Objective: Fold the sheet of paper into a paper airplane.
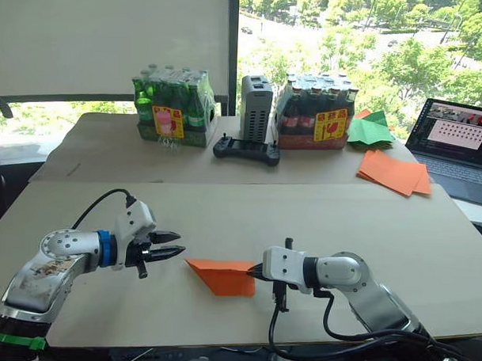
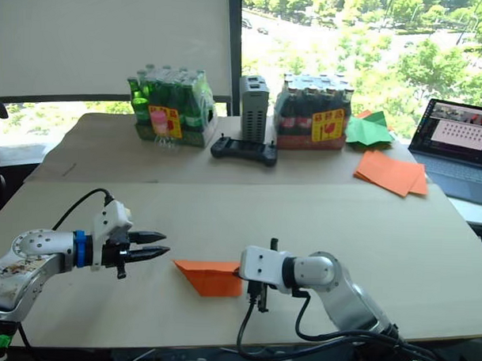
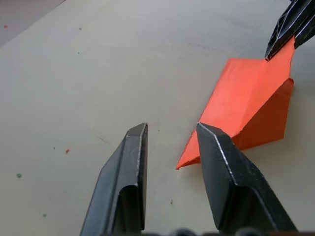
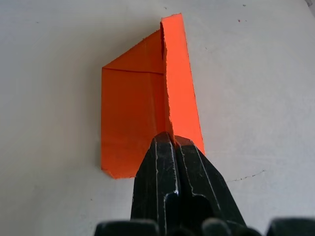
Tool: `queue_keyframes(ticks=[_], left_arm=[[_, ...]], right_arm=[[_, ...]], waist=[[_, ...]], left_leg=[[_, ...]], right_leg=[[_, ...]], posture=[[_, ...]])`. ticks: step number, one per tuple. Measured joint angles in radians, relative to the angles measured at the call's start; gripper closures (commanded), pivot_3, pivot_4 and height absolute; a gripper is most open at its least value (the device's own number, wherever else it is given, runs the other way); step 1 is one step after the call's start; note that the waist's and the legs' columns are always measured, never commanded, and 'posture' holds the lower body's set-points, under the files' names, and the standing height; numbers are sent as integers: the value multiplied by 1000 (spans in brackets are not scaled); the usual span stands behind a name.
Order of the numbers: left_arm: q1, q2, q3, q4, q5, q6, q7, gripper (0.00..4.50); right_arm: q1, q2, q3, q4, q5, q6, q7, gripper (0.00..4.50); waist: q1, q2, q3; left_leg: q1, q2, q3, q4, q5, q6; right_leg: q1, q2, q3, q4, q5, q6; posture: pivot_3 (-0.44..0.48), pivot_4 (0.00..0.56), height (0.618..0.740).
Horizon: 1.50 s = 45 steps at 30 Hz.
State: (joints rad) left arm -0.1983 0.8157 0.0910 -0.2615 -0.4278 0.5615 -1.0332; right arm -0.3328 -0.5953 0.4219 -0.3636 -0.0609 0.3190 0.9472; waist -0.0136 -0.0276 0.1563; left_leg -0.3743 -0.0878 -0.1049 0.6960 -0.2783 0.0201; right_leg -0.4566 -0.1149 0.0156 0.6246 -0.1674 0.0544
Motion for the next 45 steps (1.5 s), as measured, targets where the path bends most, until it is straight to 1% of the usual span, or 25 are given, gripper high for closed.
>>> queue_keyframes(ticks=[1, 2, 3, 5, 7, 13, 17, 21, 26, 35, 45], left_arm=[[-2, 0, -5, -1, -7, 7, -4, 4500], [-5, -1, -11, -1, -8, 10, -6, 4500], [-20, -5, -26, 4, -7, 10, -9, 4500], [-67, -20, -60, 12, -7, 8, -24, 4500], [-99, -24, -98, 27, -8, 9, -59, 4500], [-121, -56, -213, 107, 6, -29, -139, 4500], [-136, -61, -267, 173, 47, -78, -177, 4500], [-149, -83, -301, 241, 99, -147, -187, 4500], [-156, -101, -316, 282, 138, -191, -195, 4500], [-222, -110, -344, 371, 246, -305, -179, 4500], [-219, -109, -349, 385, 293, -409, -183, 4500]], right_arm=[[0, 0, 0, 0, -1, 0, -1, 2817], [0, 0, 0, 0, -2, 0, -2, 2541], [0, 0, 0, 0, -2, 1, -2, 2164], [-5, 6, -1, -1, -2, 2, -2, 1582], [-8, 5, -3, -7, 4, 16, 0, 1582], [1, -3, -18, -66, 16, 50, 3, 1582], [33, -2, -26, -131, 46, 90, -6, 1582], [44, -5, -31, -174, 46, 119, -18, 1582], [66, -19, -11, -194, 34, 126, -32, 1582], [68, -24, 45, -190, -19, 103, -41, 1582], [67, -13, 73, -148, -66, 67, -58, 1582]], waist=[[0, 0, 0], [0, 0, 0], [0, 0, 0], [4, 0, 0], [2, 0, 0], [-2, 0, 0], [1, 0, 0], [1, 0, 0], [1, 0, 0], [1, 0, 0], [1, 0, 0]], left_leg=[[0, 0, 0, 0, 0, 0], [0, 0, 0, 0, 0, 0], [0, 0, 0, 0, 0, 0], [0, 0, 0, 0, 0, 0], [0, 0, 0, 0, 0, 0], [0, 0, 0, 0, 0, 0], [0, 0, 0, 0, 0, 0], [0, 0, 0, 0, 0, 0], [0, 0, 0, 0, 0, 0], [0, 0, 0, 0, 0, 0], [1, 0, 0, 0, 0, 0]], right_leg=[[0, 0, 0, 0, 0, 0], [0, 0, 0, 0, 0, 0], [0, 0, 0, 0, 0, 0], [0, 0, 0, 0, 0, 0], [0, 0, 0, 0, 0, 0], [0, 0, 0, 0, 0, 0], [0, 0, 0, 0, 0, 0], [0, 0, 0, 0, 0, 0], [0, 0, 0, 0, 0, 0], [0, 0, 0, 0, 0, 0], [1, 0, 0, 1, 0, 0]], posture=[[0, 150, 699], [0, 150, 699], [0, 150, 699], [0, 150, 699], [0, 150, 699], [0, 150, 699], [0, 150, 699], [0, 150, 699], [0, 150, 699], [0, 150, 699], [0, 150, 699]])
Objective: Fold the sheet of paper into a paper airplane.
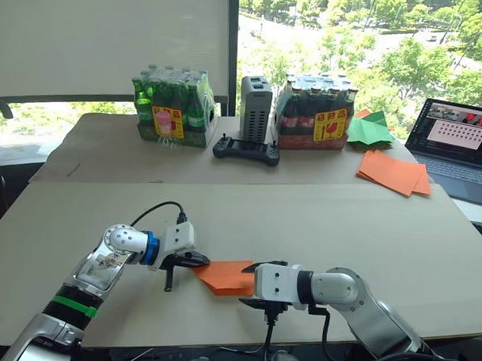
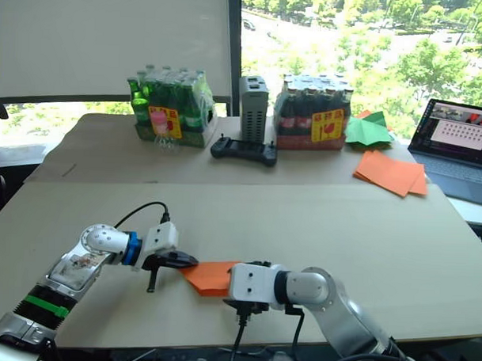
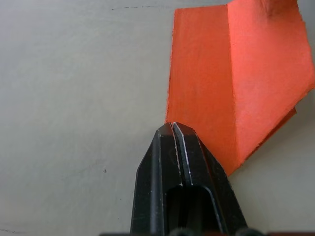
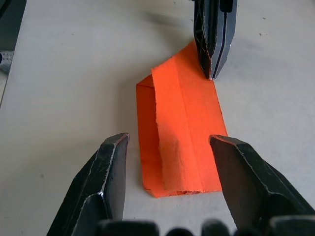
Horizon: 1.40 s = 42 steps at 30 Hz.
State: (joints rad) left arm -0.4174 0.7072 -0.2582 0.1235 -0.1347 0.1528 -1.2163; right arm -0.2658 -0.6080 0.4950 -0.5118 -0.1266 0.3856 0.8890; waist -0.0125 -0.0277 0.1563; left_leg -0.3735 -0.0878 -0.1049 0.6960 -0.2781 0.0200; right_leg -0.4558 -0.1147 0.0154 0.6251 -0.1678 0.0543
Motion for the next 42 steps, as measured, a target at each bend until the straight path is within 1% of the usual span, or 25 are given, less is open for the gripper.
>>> queue_keyframes(ticks=[5, 10, 13, 16, 19, 27, 33, 42], left_arm=[[10, 2, 2, -18, 12, -7, 1, 4500], [45, 12, 0, -75, 10, -1, -14, 4500], [58, 12, 0, -98, 9, 8, -19, 4500], [63, 12, 0, -105, 11, 10, -18, 4500], [63, 12, -1, -105, 18, 0, -18, 4500], [63, 18, -2, -101, 24, -15, -18, 4500], [63, 21, -2, -96, 27, -20, -17, 4500], [58, 20, -2, -93, 27, -20, -12, 4500]], right_arm=[[-3, 5, 2, 18, -12, -7, -5, 1582], [-12, 15, 3, 27, -14, -9, -5, 1582], [-13, 16, 3, 34, -16, -10, -4, 2344], [-14, 21, 3, 39, -17, -11, -4, 3348], [-21, 23, 5, 45, -19, -11, -2, 4453], [-41, 35, 5, 56, -16, -3, 9, 4483], [-112, 87, -6, 110, 14, 117, 19, 4483], [-196, 132, 4, 232, 24, 221, 15, 4483]], waist=[[0, 0, 0], [-1, 0, 0], [-1, 0, 0], [-1, 0, 0], [-1, 0, 0], [-1, 0, 0], [-2, 0, 0], [0, 0, 0]], left_leg=[[0, 0, 0, 0, 0, 0], [0, 0, 0, 0, 0, 0], [0, 0, 0, 0, 0, 0], [0, 0, 0, 0, 0, 0], [0, 0, 0, 0, 0, 0], [1, 0, 0, 0, 0, 0], [3, 1, 0, 0, 0, 0], [3, 0, 0, 0, 0, 0]], right_leg=[[0, 0, 0, 0, 0, 0], [0, 0, 0, 0, 0, 0], [0, 0, 0, 0, 0, 0], [0, 0, 0, 0, 0, 0], [0, 0, 0, 0, 0, 0], [0, 0, 0, 0, 0, 0], [2, 1, 0, 1, 0, 0], [1, 0, 0, 1, 0, 0]], posture=[[0, 150, 699], [0, 150, 699], [0, 150, 699], [0, 150, 699], [0, 150, 699], [0, 150, 699], [0, 150, 699], [0, 150, 699]])
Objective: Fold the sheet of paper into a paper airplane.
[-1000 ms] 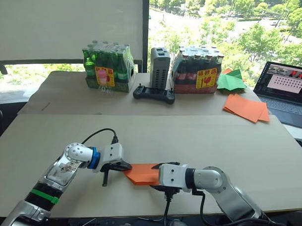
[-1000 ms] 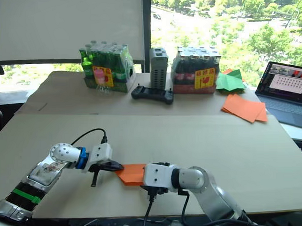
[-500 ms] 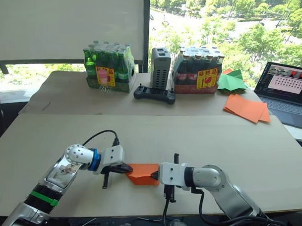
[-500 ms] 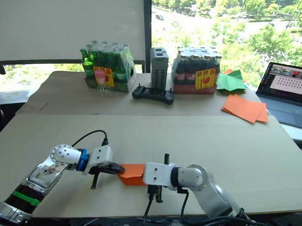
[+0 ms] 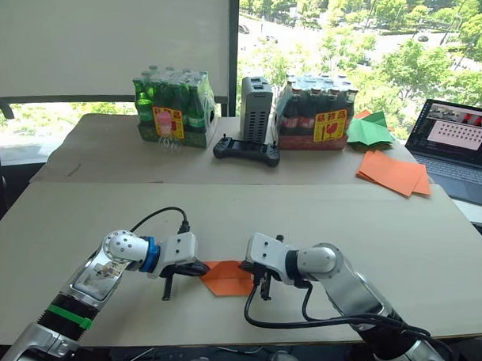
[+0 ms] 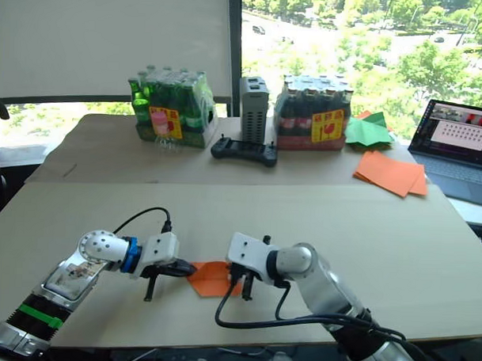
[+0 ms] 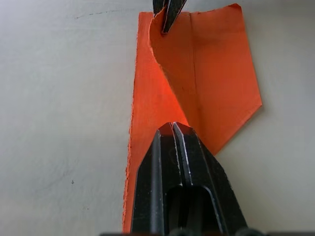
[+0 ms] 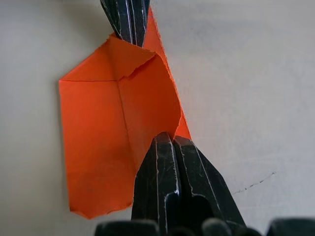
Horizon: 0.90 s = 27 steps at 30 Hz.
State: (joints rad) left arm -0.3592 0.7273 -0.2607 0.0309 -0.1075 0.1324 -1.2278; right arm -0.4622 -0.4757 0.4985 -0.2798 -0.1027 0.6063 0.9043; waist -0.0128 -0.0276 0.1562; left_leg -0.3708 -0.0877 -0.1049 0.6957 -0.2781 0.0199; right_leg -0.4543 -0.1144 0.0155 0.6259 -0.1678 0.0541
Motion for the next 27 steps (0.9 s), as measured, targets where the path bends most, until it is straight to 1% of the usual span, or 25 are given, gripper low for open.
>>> queue_keyframes(ticks=[4, 8, 13, 16, 21, 25, 27], left_arm=[[-8, 1, 7, 6, 0, 12, 5, 4500], [-21, 14, 45, -1, -29, 90, 9, 4500], [-22, 28, 107, -126, -152, 225, -15, 4500], [-4, 28, 100, -182, -173, 254, -20, 4500], [25, 12, 49, -164, -152, 256, -3, 4500], [16, -17, 24, -64, -109, 216, 16, 4500], [13, -23, 17, -23, -94, 172, 13, 4500]], right_arm=[[-25, 10, 15, 39, -1, 15, 0, 4483], [-33, 9, 27, 47, -3, 15, -3, 4483], [-35, 7, 33, 51, -3, 15, -7, 4483], [-36, 8, 39, 52, -3, 15, -14, 4483], [-37, 6, 41, 50, -3, 16, -19, 4483], [-41, 8, 39, 45, -4, 16, -34, 3225], [-42, 8, 33, 43, -10, 20, -43, 2495]], waist=[[0, 0, 0], [-2, 0, 0], [-4, 0, 0], [-4, 0, 0], [-3, 0, 0], [-2, 0, 0], [-2, 0, 0]], left_leg=[[0, 0, 0, 0, 0, 0], [0, 0, 0, 0, 0, 0], [0, 0, 0, 0, 0, 0], [0, 0, 0, 0, 0, 0], [1, 0, 0, 0, 0, 0], [1, 0, 0, 0, 0, -1], [1, 0, 0, 0, 0, -1]], right_leg=[[0, 0, 0, 0, 0, 0], [0, 0, 0, 1, 0, 0], [0, 0, 0, 0, 0, 0], [0, 0, 0, 1, 0, 0], [0, 0, 0, 1, 0, 0], [0, 0, 0, 1, 0, 0], [0, 0, 0, 0, 0, 0]], posture=[[0, 150, 699], [0, 150, 699], [0, 150, 699], [0, 150, 699], [0, 150, 699], [0, 150, 699], [0, 150, 699]])
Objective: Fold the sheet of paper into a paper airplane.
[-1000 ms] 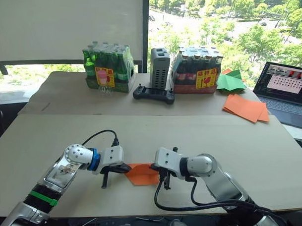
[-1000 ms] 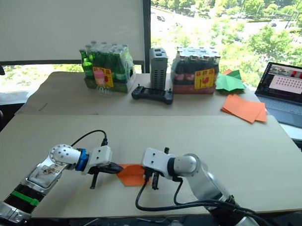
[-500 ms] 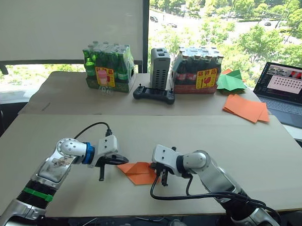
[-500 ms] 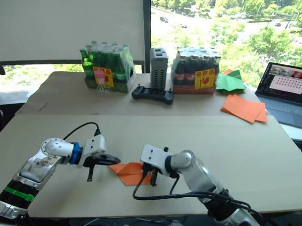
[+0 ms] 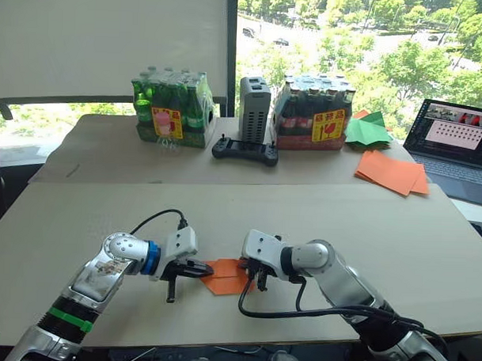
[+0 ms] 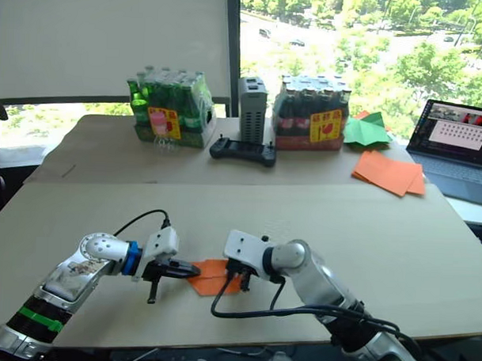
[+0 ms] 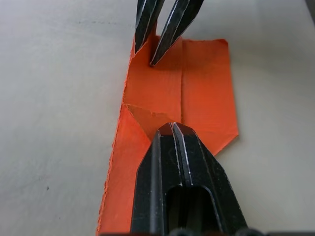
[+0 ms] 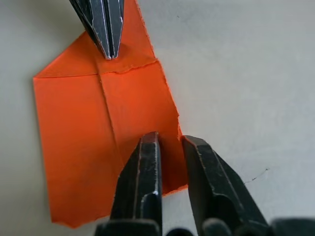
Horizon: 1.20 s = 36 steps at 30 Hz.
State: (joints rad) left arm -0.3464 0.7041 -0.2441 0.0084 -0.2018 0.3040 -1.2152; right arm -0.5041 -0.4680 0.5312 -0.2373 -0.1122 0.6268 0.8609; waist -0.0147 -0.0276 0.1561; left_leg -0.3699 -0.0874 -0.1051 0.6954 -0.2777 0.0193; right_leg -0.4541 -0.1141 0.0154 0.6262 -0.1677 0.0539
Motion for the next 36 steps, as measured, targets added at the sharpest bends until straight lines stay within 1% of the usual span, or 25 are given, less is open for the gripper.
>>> queue_keyframes(ticks=[3, 7, 8, 9, 11, 12, 15, 21, 28, 36], left_arm=[[-1, 0, -3, 10, 9, -37, -10, 4500], [1, -4, -4, 9, 13, -47, -11, 4500], [3, -5, -4, 7, 13, -48, -11, 4500], [5, -6, -5, 6, 13, -50, -10, 4500], [6, -10, -9, 5, 14, -58, -8, 4500], [7, -11, -10, 5, 14, -60, -6, 4500], [8, -11, -12, 4, 17, -67, -3, 4500], [16, -9, -19, -18, 41, -85, 4, 4500], [28, -6, -20, -36, 49, -87, 13, 4500], [30, -6, -21, -38, 52, -95, 16, 4500]], right_arm=[[-1, 0, -11, -10, -2, 13, -14, 1501], [12, 13, -40, -25, 33, 15, -13, 1501], [12, 22, -47, -40, 51, 14, -11, 2099], [11, 29, -53, -62, 65, 11, -9, 2372], [3, 33, -57, -96, 89, 1, 4, 3131], [1, 34, -55, -105, 96, -2, 10, 3429], [-3, 30, -26, -104, 94, -16, 21, 4467], [-9, 23, 80, -7, 54, -73, 54, 4467], [-26, 36, 83, 55, 35, -121, 44, 4467], [-27, 42, 75, 58, 38, -114, 53, 4467]], waist=[[0, 0, 0], [0, 0, 0], [0, 0, 0], [0, 0, 0], [0, 0, 0], [0, 0, 0], [1, 0, 0], [1, 0, 0], [0, 0, 0], [0, 0, 0]], left_leg=[[0, 0, 0, 0, 0, 0], [-1, 0, 0, 0, 0, 0], [-1, 0, 0, 0, 0, 0], [-1, 0, 0, 0, 0, 0], [-1, 0, 0, 0, 0, 0], [-1, 0, 0, 0, 0, 0], [-1, 0, 0, 0, 0, 0], [-1, 0, 0, 0, 0, 0], [0, 0, 0, -1, 0, 0], [0, 0, 0, 0, 0, 0]], right_leg=[[0, 0, 0, -1, 0, 0], [0, 0, 0, -1, 0, 0], [0, 0, 0, -1, 0, 0], [-1, 0, 0, -1, 0, 0], [0, 0, 0, -1, 0, 0], [0, 0, 0, -1, 0, 0], [0, 0, 0, -1, 0, 0], [0, 0, 0, -1, 0, 0], [0, 0, 0, 0, 0, 0], [0, 0, 0, 0, 0, 0]], posture=[[0, 150, 699], [0, 150, 699], [0, 150, 699], [0, 150, 699], [0, 150, 699], [0, 150, 699], [0, 150, 699], [0, 150, 699], [0, 150, 699], [0, 150, 699]])
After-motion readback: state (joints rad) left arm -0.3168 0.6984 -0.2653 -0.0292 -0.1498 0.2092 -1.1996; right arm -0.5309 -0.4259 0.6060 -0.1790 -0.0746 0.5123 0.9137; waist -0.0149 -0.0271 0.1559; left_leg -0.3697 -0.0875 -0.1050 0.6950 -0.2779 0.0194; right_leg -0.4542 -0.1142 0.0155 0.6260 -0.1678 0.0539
